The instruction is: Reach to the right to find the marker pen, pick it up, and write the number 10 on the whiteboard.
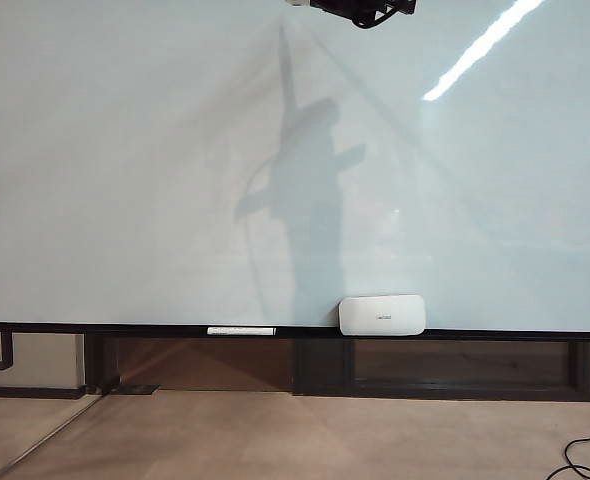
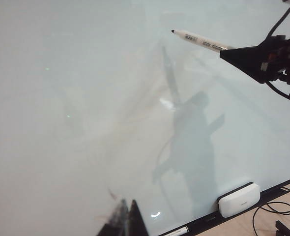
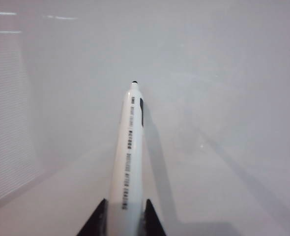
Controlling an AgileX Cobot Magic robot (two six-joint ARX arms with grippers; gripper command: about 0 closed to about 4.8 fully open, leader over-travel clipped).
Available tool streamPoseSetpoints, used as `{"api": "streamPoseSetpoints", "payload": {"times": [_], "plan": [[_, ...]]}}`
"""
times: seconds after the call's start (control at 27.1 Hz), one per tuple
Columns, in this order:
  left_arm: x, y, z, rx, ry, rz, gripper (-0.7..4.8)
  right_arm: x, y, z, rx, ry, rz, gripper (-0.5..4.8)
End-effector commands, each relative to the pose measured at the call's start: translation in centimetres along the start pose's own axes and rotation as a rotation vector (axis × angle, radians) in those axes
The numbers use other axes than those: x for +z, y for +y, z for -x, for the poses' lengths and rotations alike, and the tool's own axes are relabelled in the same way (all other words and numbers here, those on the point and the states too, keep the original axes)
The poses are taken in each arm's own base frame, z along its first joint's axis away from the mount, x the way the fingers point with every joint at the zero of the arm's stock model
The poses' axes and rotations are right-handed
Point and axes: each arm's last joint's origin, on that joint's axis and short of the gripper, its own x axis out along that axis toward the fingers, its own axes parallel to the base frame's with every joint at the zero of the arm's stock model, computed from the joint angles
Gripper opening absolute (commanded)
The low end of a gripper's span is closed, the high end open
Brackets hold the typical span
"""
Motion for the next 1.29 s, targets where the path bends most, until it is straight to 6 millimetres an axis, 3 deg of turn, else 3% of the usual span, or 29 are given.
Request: {"api": "streamPoseSetpoints", "payload": {"times": [0.04,1.29], "plan": [[0.4,-0.1,0.1,-0.034,-0.034,-0.001,-0.06,1.1,0.3,-0.4,0.01,-0.038,-0.002,-0.04],[0.6,0.1,-0.1,0.007,-0.056,-0.013,-0.06,0.5,0.1,-2.4,-0.003,-0.069,0.007,-0.04]]}}
